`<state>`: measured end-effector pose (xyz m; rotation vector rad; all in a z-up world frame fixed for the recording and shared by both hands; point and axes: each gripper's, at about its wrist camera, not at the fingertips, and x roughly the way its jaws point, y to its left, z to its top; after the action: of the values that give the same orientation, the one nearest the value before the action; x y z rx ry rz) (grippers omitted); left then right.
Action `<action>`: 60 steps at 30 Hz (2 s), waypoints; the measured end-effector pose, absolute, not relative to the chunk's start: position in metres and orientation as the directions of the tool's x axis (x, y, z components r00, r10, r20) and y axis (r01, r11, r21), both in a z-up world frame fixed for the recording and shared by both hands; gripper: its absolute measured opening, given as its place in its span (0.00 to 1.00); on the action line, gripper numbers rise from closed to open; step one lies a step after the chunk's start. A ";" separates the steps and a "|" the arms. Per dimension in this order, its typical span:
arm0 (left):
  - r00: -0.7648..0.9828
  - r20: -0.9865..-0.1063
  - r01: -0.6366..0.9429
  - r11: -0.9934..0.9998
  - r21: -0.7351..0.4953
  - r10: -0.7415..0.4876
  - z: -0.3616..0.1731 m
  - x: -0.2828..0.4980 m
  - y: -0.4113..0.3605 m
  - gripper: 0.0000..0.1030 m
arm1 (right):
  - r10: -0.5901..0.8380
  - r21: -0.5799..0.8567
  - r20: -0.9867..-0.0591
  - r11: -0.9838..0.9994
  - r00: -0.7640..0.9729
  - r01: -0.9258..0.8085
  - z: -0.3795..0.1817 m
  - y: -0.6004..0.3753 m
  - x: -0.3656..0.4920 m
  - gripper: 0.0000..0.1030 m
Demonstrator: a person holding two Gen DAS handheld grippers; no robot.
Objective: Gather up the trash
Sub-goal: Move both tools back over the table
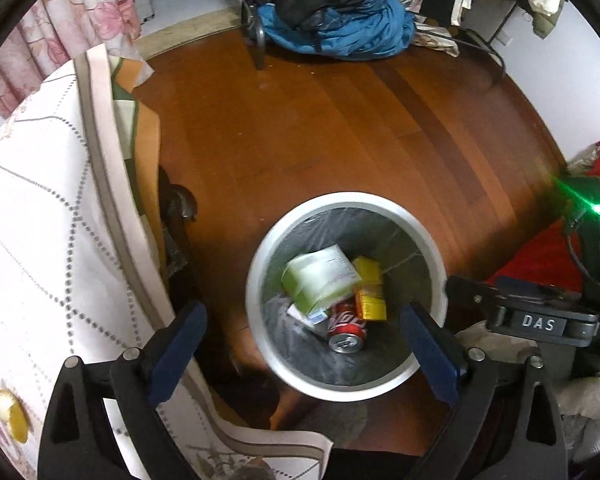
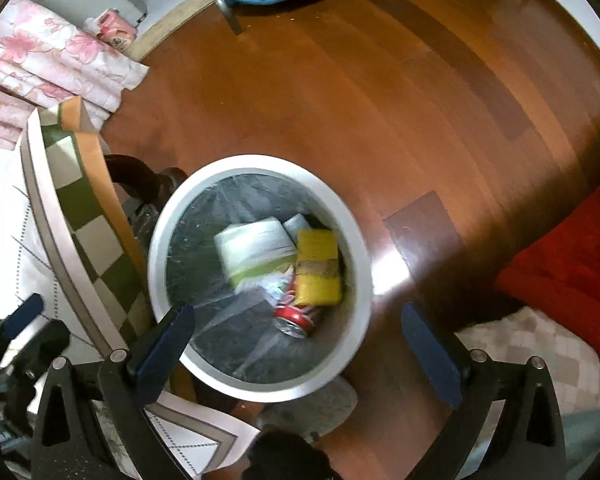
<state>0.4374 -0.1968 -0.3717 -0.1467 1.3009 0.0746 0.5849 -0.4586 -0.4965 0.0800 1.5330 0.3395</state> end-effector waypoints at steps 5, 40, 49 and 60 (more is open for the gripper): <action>0.256 -0.966 -0.147 0.989 -0.010 0.029 -0.368 0.428 -0.197 0.97 | 0.194 0.186 -0.981 0.967 0.031 -0.176 -0.484 -0.459 0.570 1.00; 0.502 -0.849 -0.316 0.949 -0.004 0.164 -0.193 0.364 -0.148 0.97 | 0.274 0.176 -0.886 0.945 0.373 -0.277 -0.236 -0.438 0.493 1.00; 0.435 -0.819 -0.566 0.821 0.074 0.374 -0.193 0.289 0.004 0.97 | 0.405 0.221 -0.873 0.824 0.271 -0.522 -0.216 -0.264 0.461 1.00; 0.176 -0.925 -0.696 0.707 0.126 0.337 -0.326 0.225 0.153 0.97 | 0.395 0.292 -0.918 0.727 0.031 -0.621 -0.335 -0.042 0.453 0.94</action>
<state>0.2250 0.1534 -0.3261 -0.3620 1.1838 0.7542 0.4532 -0.0416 -0.3354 -0.2096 1.3248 0.7913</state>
